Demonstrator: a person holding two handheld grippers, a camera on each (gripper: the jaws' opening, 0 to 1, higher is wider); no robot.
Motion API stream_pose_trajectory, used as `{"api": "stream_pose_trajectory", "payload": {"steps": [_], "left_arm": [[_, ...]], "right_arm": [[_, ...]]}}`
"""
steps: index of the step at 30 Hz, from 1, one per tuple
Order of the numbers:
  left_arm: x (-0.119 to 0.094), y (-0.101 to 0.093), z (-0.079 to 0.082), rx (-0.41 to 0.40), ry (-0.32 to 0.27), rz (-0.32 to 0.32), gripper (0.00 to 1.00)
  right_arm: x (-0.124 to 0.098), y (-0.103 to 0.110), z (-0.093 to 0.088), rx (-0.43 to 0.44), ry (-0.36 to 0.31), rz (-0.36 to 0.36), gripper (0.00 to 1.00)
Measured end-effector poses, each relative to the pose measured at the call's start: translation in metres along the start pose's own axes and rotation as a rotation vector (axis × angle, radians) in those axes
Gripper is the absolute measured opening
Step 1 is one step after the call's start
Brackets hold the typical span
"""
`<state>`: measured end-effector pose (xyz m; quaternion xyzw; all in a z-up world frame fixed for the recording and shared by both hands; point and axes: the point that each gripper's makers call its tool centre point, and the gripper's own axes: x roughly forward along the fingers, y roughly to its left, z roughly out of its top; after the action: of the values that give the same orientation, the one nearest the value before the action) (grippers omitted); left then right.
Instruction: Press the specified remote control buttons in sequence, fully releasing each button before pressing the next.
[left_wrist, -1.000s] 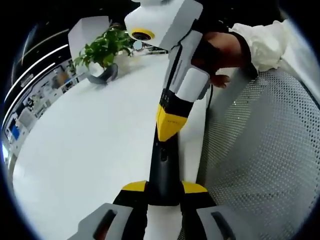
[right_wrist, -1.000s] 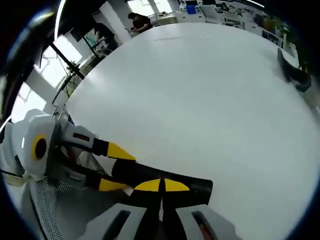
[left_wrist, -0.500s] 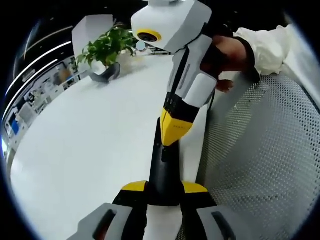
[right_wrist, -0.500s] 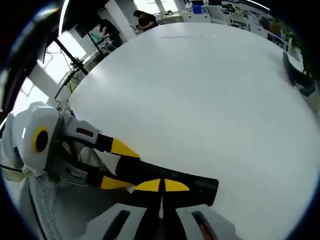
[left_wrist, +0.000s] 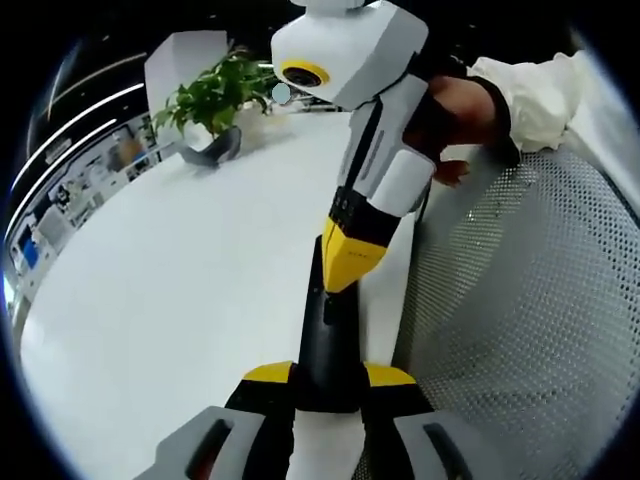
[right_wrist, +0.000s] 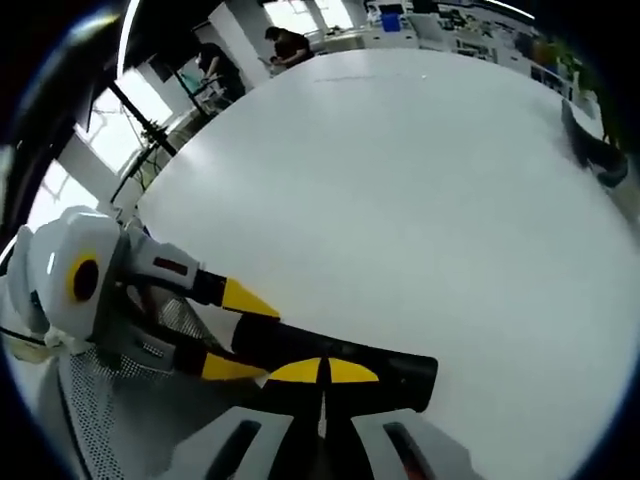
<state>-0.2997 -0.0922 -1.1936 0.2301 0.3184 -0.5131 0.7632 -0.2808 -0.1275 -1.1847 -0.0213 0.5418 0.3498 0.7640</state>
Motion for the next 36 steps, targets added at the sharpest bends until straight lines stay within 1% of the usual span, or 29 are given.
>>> {"api": "stream_pose_trajectory", "payload": {"steps": [7, 11, 15, 25, 30, 36], "left_arm": [[0.0, 0.0, 0.0, -0.001, -0.001, -0.001, 0.24], [0.0, 0.0, 0.0, -0.001, -0.001, -0.001, 0.24], [0.0, 0.0, 0.0, -0.004, -0.002, -0.002, 0.24], [0.0, 0.0, 0.0, -0.013, -0.005, -0.004, 0.24], [0.0, 0.0, 0.0, -0.013, -0.006, -0.004, 0.24], [0.0, 0.0, 0.0, 0.004, -0.009, -0.003, 0.24]], "right_arm": [[-0.002, 0.002, -0.002, 0.045, 0.024, 0.024, 0.0], [-0.005, 0.001, 0.0, 0.069, 0.015, 0.032, 0.0], [-0.005, 0.003, -0.004, 0.102, 0.05, 0.053, 0.0], [-0.005, 0.005, -0.008, 0.102, 0.074, 0.055, 0.0], [-0.003, 0.003, -0.013, 0.074, 0.098, 0.031, 0.0], [-0.002, 0.003, -0.014, 0.052, 0.097, 0.029, 0.0]]}}
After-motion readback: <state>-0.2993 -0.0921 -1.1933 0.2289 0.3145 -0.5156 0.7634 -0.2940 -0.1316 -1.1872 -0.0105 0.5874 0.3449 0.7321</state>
